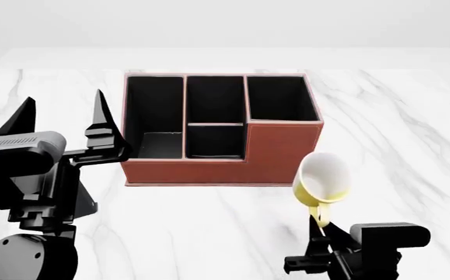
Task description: Pick up the yellow and white mug and place it to the right of the caddy.
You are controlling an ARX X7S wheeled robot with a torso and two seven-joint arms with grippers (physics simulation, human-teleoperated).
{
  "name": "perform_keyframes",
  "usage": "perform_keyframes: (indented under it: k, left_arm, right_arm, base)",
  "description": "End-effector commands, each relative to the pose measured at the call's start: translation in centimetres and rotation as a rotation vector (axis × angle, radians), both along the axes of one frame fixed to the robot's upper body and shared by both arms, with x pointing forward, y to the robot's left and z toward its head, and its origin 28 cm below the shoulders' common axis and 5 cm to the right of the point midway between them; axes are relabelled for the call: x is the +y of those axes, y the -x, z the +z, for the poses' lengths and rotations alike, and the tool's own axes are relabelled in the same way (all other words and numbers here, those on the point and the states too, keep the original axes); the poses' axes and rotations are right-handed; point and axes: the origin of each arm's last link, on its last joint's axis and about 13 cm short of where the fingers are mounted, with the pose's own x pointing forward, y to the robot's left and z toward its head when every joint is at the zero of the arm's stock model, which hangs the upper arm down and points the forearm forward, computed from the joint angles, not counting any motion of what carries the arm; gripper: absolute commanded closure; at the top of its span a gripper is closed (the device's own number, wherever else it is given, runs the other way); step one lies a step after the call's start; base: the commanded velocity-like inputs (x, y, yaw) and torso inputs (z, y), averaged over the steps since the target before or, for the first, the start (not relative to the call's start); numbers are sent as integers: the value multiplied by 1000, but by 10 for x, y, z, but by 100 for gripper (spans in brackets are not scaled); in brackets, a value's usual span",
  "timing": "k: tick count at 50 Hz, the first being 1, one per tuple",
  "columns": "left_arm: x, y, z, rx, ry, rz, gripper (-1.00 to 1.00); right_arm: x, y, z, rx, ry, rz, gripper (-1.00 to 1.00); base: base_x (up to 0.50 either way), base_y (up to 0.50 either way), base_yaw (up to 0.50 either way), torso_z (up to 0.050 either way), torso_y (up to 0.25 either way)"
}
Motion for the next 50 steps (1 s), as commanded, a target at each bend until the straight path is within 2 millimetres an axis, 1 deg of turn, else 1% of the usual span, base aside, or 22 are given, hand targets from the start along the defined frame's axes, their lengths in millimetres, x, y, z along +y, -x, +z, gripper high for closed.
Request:
perform_keyframes:
  k: [1, 10, 23, 32, 45, 50]
  left_arm:
    - [0, 0, 1, -1, 0, 3, -100]
    - [0, 0, 1, -2, -1, 2, -100]
    - [0, 0, 0, 0, -3, 2, -100]
    - [0, 0, -1, -1, -3, 1, -100]
    - [0, -1, -1, 0, -3, 3, -100]
    - [0, -1, -1, 2, -4, 3, -100]
  right_arm:
    - [-7, -1, 5, -35, 7, -64, 100]
    - [-21, -5, 11, -48, 9, -140, 100]
    - [-31, -16, 17, -48, 24, -194, 100]
    - [-35, -38, 16, -15, 52, -194, 100]
    - [-42, -69, 16, 14, 37, -206, 100]
    - [-47, -81, 13, 29, 21, -223, 100]
  base:
    - [0, 0, 0, 0, 0]
    - [0, 0, 0, 0, 1]
    - [0, 0, 0, 0, 1]
    - [0, 0, 0, 0, 0]
    - [0, 0, 0, 0, 1]
    - [0, 0, 0, 0, 0]
